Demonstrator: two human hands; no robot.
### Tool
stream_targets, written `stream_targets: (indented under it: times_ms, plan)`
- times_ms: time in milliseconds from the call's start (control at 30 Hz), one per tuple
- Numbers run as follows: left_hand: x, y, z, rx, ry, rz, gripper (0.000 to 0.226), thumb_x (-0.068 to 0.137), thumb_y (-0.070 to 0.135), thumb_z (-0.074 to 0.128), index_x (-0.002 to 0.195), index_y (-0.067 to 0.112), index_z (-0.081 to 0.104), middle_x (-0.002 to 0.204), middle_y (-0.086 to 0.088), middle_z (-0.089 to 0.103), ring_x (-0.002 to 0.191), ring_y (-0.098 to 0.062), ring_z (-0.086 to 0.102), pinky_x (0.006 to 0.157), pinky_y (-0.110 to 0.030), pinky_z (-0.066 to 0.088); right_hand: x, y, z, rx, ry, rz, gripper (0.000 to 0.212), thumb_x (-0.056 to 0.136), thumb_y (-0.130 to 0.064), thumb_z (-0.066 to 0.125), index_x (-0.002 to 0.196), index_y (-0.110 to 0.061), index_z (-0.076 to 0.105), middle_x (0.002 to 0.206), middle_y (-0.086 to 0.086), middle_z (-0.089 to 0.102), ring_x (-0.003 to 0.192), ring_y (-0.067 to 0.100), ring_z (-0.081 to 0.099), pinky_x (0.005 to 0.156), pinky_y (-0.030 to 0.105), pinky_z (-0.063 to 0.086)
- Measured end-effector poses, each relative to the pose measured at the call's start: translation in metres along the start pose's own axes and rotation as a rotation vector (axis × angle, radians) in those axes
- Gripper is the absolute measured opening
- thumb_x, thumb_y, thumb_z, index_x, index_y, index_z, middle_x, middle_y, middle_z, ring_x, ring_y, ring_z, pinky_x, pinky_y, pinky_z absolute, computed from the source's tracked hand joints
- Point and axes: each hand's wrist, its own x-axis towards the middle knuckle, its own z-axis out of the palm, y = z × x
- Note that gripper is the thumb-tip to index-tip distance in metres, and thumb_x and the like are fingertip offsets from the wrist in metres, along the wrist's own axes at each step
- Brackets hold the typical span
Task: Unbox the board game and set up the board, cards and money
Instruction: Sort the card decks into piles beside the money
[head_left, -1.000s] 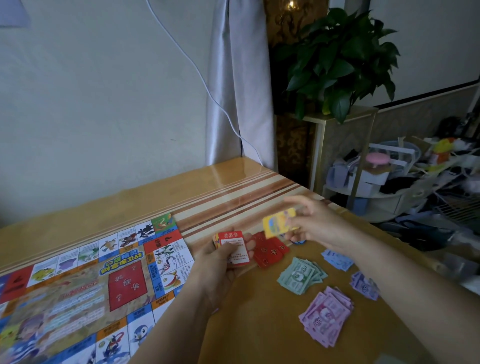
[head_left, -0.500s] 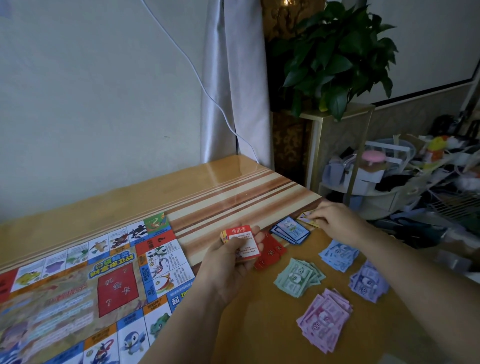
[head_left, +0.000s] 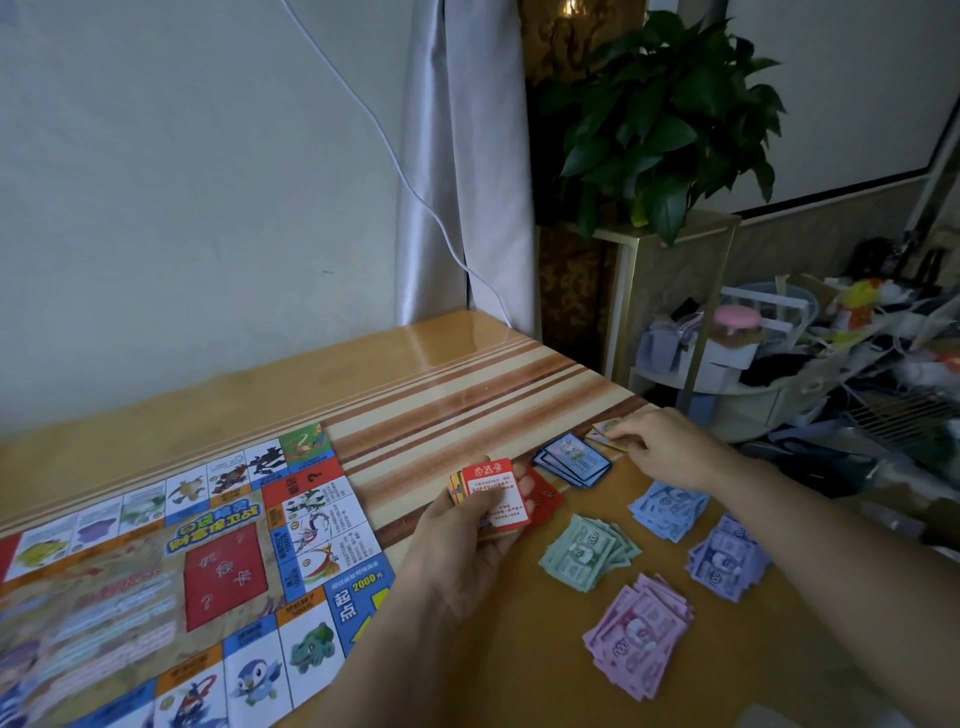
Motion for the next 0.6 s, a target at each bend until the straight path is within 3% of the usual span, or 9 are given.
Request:
stream_targets:
  times_ms: [100,200,333,400,467,533,600]
  plan:
    - [0.002,-0.007,-0.001,0.002,0.029,-0.002,0.023,0.091,-0.005,0.051,0.112,0.003,0.054,0.083,-0.018,0.073,0.071,-0.023,0.072,0.058,-0.032,0.060,0.001,0.000,0.001,-0.025,-0.024,0.004,0.027,0.090,-0.027,0.059,0.115,-0.017,0.066,0.105,0.000,0.065,0.096,0.016,0.058,0.083,0.038,0.050]
    - [0.001,-0.011,-0.003,0.022,0.043,-0.004,0.025,0.088,-0.004,0.056,0.111,0.005,0.055,0.082,-0.017,0.073,0.072,-0.023,0.072,0.057,-0.031,0.060,0.004,-0.002,0.001,0.033,-0.027,0.059,0.026,0.090,-0.018,0.060,0.116,-0.020,0.064,0.118,0.000,0.063,0.105,0.016,0.058,0.088,0.037,0.050]
    - [0.001,-0.008,-0.006,0.050,0.046,0.037,0.021,0.085,-0.001,0.060,0.105,0.005,0.057,0.086,-0.016,0.072,0.078,-0.024,0.071,0.064,-0.031,0.060,-0.001,-0.048,-0.013,0.315,0.170,0.047,0.024,0.091,-0.027,0.061,0.114,-0.020,0.065,0.113,-0.006,0.065,0.106,0.009,0.059,0.088,0.027,0.047]
    - [0.002,-0.006,-0.006,0.050,0.043,0.062,0.018,0.085,-0.001,0.060,0.102,0.006,0.058,0.080,-0.012,0.073,0.073,-0.020,0.071,0.061,-0.028,0.060,-0.011,-0.086,-0.023,0.463,0.060,0.025,0.025,0.089,-0.040,0.062,0.105,-0.022,0.068,0.101,-0.010,0.068,0.091,0.001,0.062,0.079,0.020,0.048]
    - [0.002,-0.004,-0.006,0.072,0.035,0.090,0.015,0.086,-0.002,0.059,0.098,0.007,0.060,0.076,-0.009,0.072,0.067,-0.017,0.070,0.056,-0.024,0.058,-0.019,-0.114,-0.023,0.574,-0.158,0.038,0.030,0.084,-0.047,0.065,0.097,-0.021,0.070,0.091,-0.007,0.072,0.082,0.004,0.066,0.073,0.022,0.052]
    - [0.003,-0.002,-0.007,0.091,0.043,0.105,0.014,0.087,-0.002,0.058,0.097,0.006,0.060,0.075,-0.008,0.072,0.066,-0.017,0.069,0.058,-0.026,0.057,-0.021,-0.128,-0.017,0.654,-0.263,0.043,0.026,0.082,-0.042,0.069,0.091,-0.017,0.072,0.086,-0.004,0.073,0.080,0.009,0.068,0.070,0.023,0.054]
    - [0.005,0.001,-0.009,0.099,0.067,0.121,0.014,0.088,0.000,0.057,0.099,0.006,0.061,0.076,-0.009,0.071,0.070,-0.019,0.067,0.065,-0.030,0.055,-0.017,-0.132,-0.013,0.712,-0.237,0.055,0.017,0.084,-0.032,0.070,0.084,-0.016,0.070,0.079,-0.003,0.071,0.070,0.006,0.064,0.060,0.017,0.048]
